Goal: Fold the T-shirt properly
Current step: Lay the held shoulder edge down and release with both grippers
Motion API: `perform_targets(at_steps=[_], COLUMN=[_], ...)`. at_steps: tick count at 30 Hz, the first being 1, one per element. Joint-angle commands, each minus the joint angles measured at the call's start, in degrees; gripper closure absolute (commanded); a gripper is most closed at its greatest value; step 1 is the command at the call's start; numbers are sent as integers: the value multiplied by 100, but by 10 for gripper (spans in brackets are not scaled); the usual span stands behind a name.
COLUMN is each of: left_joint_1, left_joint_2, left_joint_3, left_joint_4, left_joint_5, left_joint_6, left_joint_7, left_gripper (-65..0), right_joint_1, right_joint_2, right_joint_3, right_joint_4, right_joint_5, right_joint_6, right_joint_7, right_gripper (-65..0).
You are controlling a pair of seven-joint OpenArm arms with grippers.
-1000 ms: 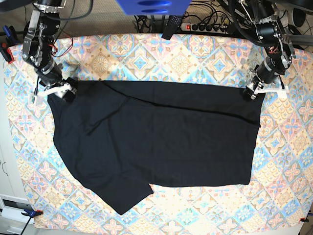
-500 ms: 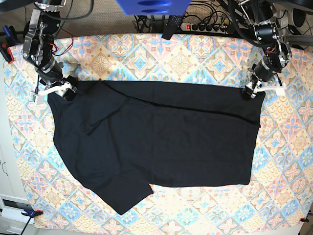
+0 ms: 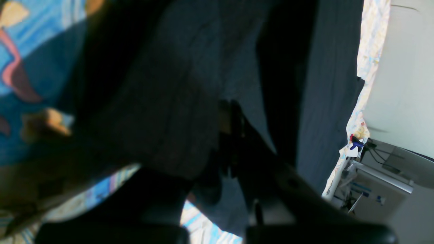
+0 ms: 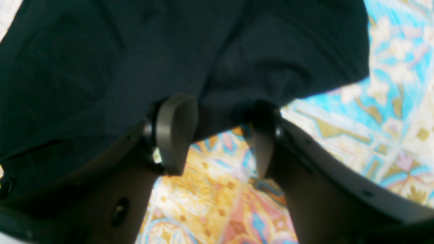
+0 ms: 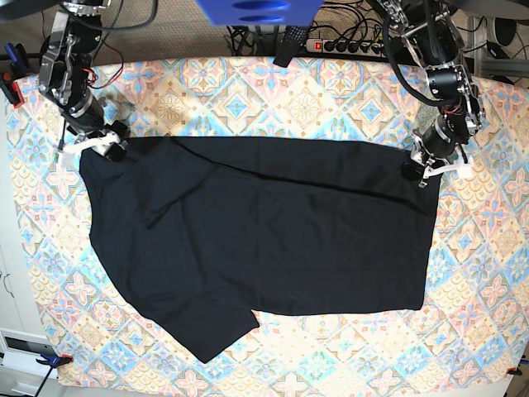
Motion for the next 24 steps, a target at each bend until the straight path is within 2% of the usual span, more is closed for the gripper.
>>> perform_targets(at_steps=[1, 5, 15, 19, 24], left_joint_1=[-14, 21, 21, 21, 21], left_joint_2=[-51, -77, -77, -60, -60], left_joint_3=[3, 3, 3, 3, 3], left_joint_4=[56, 56, 56, 56, 56], left_joint_5=[21, 21, 21, 21, 21], left_joint_6=[16, 16, 16, 16, 16], left_joint_7=[34, 34, 34, 34, 34], left_gripper=[0, 0, 0, 0, 0], right_joint_1=[34, 34, 719, 737, 1264], right_joint_2=[36, 27, 36, 36, 36], right_joint_3=[219, 579, 588, 579, 562], right_joint_4=[-116, -1004, -2147, -2437, -2533], right_joint_5=[127, 646, 655, 655, 655], right_joint_6=[6, 6, 6, 14, 14], right_joint_7=[82, 82, 82, 109, 91], right_gripper=[-303, -303, -304, -304, -304])
